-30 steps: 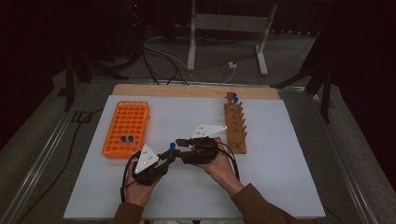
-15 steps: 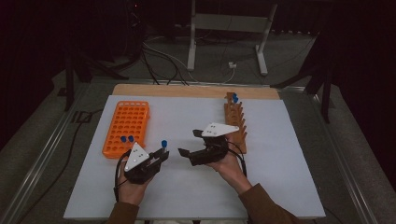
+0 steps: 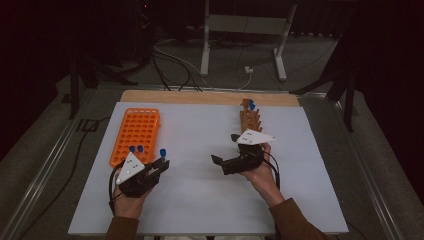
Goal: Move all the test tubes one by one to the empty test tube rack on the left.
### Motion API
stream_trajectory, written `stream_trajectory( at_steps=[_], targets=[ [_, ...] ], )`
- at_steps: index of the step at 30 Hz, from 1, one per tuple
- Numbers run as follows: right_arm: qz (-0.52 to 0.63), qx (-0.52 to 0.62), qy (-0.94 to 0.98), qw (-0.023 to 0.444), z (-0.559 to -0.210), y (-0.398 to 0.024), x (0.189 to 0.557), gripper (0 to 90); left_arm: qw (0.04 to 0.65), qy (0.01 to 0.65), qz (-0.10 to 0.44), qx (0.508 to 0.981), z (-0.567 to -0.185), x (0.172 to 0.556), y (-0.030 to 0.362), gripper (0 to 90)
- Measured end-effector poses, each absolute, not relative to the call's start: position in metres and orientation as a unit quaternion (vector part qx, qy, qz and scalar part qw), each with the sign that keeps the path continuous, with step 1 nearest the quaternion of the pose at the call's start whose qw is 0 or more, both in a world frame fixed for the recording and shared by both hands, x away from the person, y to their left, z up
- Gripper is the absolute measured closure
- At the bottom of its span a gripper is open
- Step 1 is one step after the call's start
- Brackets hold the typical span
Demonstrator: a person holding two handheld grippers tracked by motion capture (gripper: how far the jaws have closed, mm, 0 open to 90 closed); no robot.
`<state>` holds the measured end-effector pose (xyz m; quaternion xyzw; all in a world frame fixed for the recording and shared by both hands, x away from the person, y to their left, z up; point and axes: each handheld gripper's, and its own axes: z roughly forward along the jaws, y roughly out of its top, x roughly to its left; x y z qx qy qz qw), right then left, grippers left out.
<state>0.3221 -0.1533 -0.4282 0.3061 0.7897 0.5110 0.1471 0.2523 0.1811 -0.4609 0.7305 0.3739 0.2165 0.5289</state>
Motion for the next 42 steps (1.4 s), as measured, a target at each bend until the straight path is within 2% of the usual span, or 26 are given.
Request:
stream_trajectory(
  at_steps=[7, 17, 33, 42],
  targets=[
    [0.512, 0.322, 0.777, 0.173, -0.428, -0.181, 0.322, 0.0, 0.532, 0.377, 0.226, 0.724, -0.458, 0.249, 0.192, 78.1],
    [0.521, 0.355, 0.754, 0.187, -0.428, -0.215, 0.324, 0.0, 0.535, 0.388, 0.240, 0.711, -0.455, 0.247, 0.208, 78.2],
    [0.537, 0.366, 0.737, 0.185, -0.426, -0.230, 0.324, 0.0, 0.524, 0.433, 0.286, 0.675, -0.452, 0.244, 0.248, 78.1],
    [0.543, 0.371, 0.732, 0.181, -0.426, -0.234, 0.323, 0.0, 0.500, 0.462, 0.328, 0.654, -0.457, 0.248, 0.256, 78.2]
  ],
)
